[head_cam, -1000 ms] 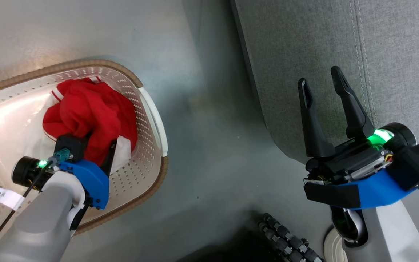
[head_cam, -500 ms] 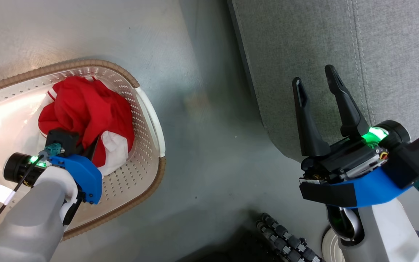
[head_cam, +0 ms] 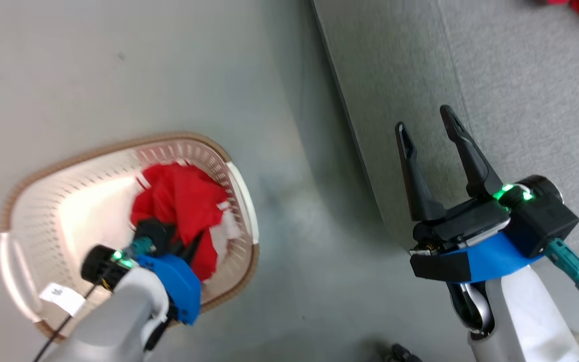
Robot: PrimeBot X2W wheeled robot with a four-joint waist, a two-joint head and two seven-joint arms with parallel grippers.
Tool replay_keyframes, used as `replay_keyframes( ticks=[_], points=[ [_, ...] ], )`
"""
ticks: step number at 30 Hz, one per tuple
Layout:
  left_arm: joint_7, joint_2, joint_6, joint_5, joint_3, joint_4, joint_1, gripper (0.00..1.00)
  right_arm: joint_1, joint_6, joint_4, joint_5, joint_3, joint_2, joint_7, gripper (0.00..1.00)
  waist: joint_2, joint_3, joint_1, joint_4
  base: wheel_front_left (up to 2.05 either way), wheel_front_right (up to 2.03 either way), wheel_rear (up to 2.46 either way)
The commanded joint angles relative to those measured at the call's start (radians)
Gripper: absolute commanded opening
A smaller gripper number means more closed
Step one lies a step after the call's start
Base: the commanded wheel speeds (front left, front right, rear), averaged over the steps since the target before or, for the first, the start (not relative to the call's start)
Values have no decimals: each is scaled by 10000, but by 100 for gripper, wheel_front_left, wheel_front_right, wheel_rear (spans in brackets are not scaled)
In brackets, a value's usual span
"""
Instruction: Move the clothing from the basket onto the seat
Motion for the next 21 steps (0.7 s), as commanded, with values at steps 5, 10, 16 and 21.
replay_keyframes(
  ticks=[5,10,16,21],
  points=[
    [-44,-27,-19,26,-335,-838,436,0,567,5,428,-337,-175,-13,-37,100,0,-2490,2,1347,0,0,0],
    [-48,-40,-19,45,-569,-1907,838,0,1109,5,928,-626,-282,-16,-8,100,0,-3989,2,1956,0,0,0],
    [-49,-202,-19,-136,-1061,-2636,471,0,1721,5,1072,-668,-334,-15,286,100,0,-5161,2,2486,0,0,0],
    [-49,-374,-19,-68,-1053,-3215,-120,0,2140,5,1032,-674,-372,-13,498,100,0,-5875,2,2892,0,0,0]
  ],
)
